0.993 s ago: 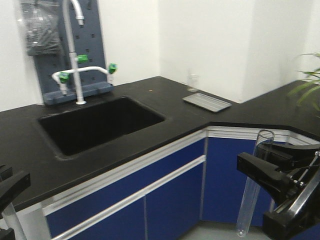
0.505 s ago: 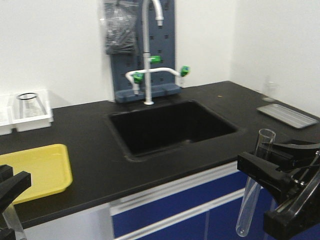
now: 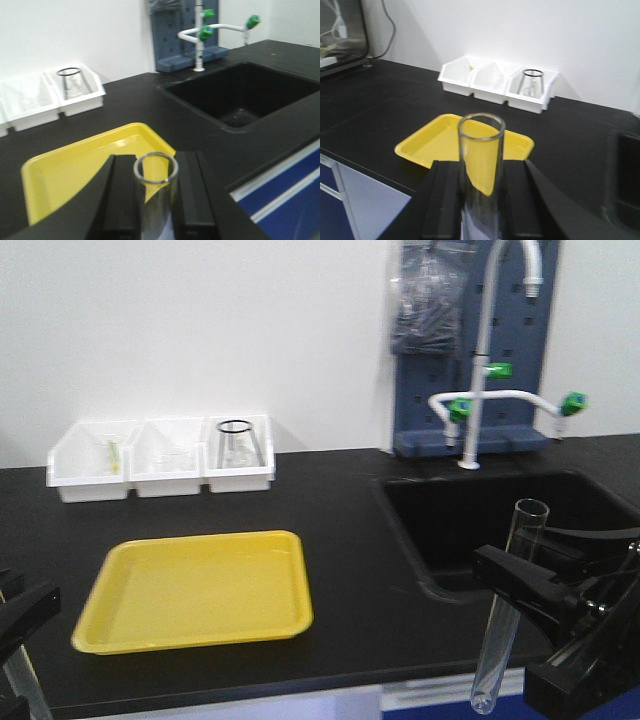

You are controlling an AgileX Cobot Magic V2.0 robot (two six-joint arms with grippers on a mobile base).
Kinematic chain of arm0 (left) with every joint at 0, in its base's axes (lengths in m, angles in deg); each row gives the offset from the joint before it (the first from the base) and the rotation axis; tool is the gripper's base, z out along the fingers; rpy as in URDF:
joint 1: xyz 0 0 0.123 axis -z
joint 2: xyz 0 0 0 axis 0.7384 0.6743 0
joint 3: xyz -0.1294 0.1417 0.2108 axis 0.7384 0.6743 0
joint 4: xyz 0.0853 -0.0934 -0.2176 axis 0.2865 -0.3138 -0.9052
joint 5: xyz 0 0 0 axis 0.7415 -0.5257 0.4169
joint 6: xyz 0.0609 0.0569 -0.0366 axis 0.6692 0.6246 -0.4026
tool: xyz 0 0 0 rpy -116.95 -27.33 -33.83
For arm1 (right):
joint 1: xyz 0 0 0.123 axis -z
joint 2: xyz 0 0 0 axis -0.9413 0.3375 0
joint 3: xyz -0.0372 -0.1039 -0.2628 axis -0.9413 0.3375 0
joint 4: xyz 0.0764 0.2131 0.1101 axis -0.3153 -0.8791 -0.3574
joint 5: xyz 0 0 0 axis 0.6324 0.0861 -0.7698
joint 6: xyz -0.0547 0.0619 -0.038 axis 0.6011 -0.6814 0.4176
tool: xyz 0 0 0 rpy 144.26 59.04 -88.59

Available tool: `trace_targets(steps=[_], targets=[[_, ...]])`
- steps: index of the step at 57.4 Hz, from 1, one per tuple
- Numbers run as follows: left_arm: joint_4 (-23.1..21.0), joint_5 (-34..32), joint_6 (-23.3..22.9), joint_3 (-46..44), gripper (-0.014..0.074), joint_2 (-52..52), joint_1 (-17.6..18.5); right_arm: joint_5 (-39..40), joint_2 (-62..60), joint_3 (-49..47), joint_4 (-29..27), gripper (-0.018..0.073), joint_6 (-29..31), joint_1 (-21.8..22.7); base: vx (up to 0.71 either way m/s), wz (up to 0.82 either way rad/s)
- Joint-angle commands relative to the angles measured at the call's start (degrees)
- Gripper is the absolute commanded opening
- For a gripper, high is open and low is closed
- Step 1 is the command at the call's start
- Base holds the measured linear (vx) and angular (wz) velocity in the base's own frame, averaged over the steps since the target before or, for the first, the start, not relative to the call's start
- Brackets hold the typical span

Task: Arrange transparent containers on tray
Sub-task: 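Drive the base past the sink to the yellow tray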

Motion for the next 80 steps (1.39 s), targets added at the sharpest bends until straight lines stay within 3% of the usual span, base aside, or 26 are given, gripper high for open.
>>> trace_targets(steps=[1, 27, 80], targets=[[-0.52, -5.10, -0.08, -1.92, 0.0083, -0.59, 0.34, 3.74, -0.41, -2.13, -0.36, 0.0102, 0.44, 0.27, 0.16, 0.49], [-0.52, -5.10, -0.08, -1.92, 0.0083, -0.59, 0.34, 3.74, -0.41, -2.13, -0.36, 0.0102, 0.44, 0.27, 0.18, 0.30], [-0.52, -5.10, -0.08, -1.92, 0.0083, -0.59, 0.34, 3.74, -0.41, -2.13, -0.36, 0.0102, 0.39, 0.27, 0.24, 0.01]])
